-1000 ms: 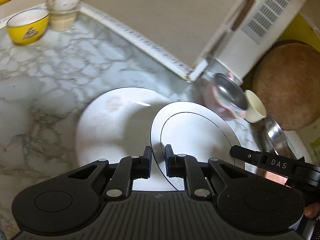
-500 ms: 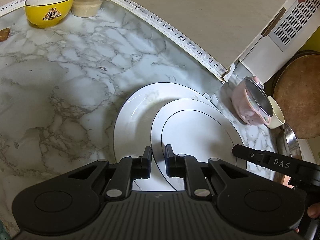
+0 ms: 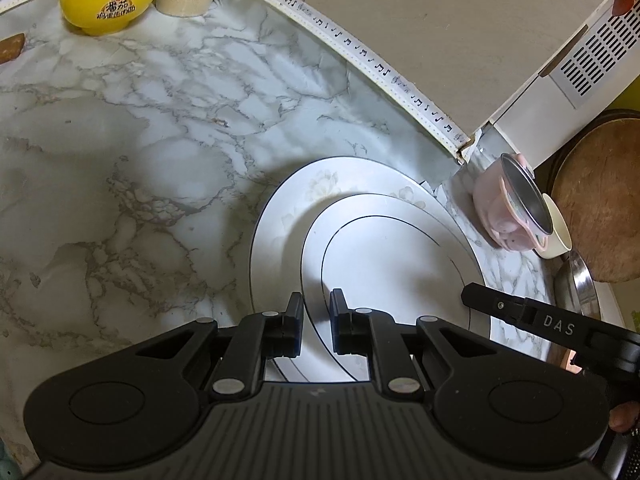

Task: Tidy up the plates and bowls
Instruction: 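Open both tools and lift them off the stacked plates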

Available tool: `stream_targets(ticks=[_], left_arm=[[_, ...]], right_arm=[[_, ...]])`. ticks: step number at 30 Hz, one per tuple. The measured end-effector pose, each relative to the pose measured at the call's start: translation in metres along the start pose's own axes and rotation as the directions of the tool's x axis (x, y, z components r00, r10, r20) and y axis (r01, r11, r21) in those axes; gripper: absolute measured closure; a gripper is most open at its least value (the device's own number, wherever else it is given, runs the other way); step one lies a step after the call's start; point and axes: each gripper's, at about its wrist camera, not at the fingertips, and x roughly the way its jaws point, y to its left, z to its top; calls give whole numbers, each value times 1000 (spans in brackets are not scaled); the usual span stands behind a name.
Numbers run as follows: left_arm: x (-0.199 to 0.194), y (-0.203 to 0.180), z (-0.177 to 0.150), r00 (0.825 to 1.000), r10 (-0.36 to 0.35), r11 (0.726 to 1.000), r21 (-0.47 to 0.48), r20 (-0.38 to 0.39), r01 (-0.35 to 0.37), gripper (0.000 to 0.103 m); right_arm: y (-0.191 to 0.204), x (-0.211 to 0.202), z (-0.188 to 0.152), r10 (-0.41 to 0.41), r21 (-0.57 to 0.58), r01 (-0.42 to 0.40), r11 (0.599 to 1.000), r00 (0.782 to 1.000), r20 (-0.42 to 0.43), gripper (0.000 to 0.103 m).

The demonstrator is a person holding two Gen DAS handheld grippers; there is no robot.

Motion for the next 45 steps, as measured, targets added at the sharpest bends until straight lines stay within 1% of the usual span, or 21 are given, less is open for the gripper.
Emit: stream_targets(ticks=[5,9,19,24,28,33,37,41,45], left_arm=[[2,2,-2,1000,0,1000,5,-13,0,91],[3,2,-1,1000,-3,1000,6,-20,3,91],[-1,4,3,999,-12,999,48,-37,13,91],[-2,4,3,999,-11,999,45,-39,13,91],[-5,7,3,998,-22,999,29,-58,24,90],[-11,6,0,998,-28,998,48,-59,30,90],[-20,3,-5,999,-23,996,84,-45,26,90],[-29,-1,-7,1000,10,992,127,-14,-8,90],[-37,-12,-9,999,27,984,175,25,-31,90]], right_arm=[[-3,7,-1,0,15,0,1000,1000,-16,89],[-3,9,0,3,20,-3,1000,1000,-14,90],[-5,15,2,33,27,-33,999,999,-22,90],[-2,19,2,38,8,-38,999,999,-19,90],[-3,21,3,51,1,-51,999,999,-15,89],[-5,21,5,62,-16,-62,998,998,-12,90],[-7,21,5,65,-15,-65,998,998,-11,89],[-6,14,5,56,-26,-56,998,998,6,89],[-6,5,4,68,-31,-67,997,998,9,88]])
